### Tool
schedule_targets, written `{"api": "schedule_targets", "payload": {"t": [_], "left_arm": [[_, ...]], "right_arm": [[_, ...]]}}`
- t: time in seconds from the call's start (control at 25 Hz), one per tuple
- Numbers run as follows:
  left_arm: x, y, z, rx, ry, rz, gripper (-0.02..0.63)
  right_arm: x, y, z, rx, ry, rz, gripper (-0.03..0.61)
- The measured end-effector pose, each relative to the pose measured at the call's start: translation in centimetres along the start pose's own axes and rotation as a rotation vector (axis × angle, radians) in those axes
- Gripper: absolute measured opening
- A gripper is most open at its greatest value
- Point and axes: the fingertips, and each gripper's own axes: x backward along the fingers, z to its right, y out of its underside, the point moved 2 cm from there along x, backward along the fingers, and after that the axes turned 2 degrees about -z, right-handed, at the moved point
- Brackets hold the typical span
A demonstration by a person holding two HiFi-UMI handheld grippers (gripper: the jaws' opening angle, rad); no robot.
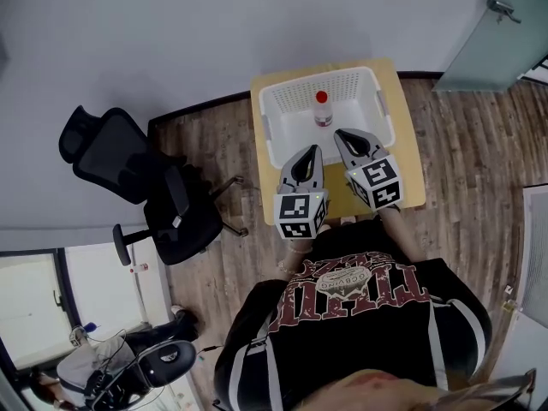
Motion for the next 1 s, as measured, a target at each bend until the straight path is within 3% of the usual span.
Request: {"api": "schedule_targets", "payload": {"t": [1.0], "left_arm": [[-0.5, 0.6, -1.3, 0.019, -0.045, -0.025, 0.028]], "right_arm": [[-7.1, 1.2, 2.1, 0.054, -0.018, -0.105, 0.017]]}}
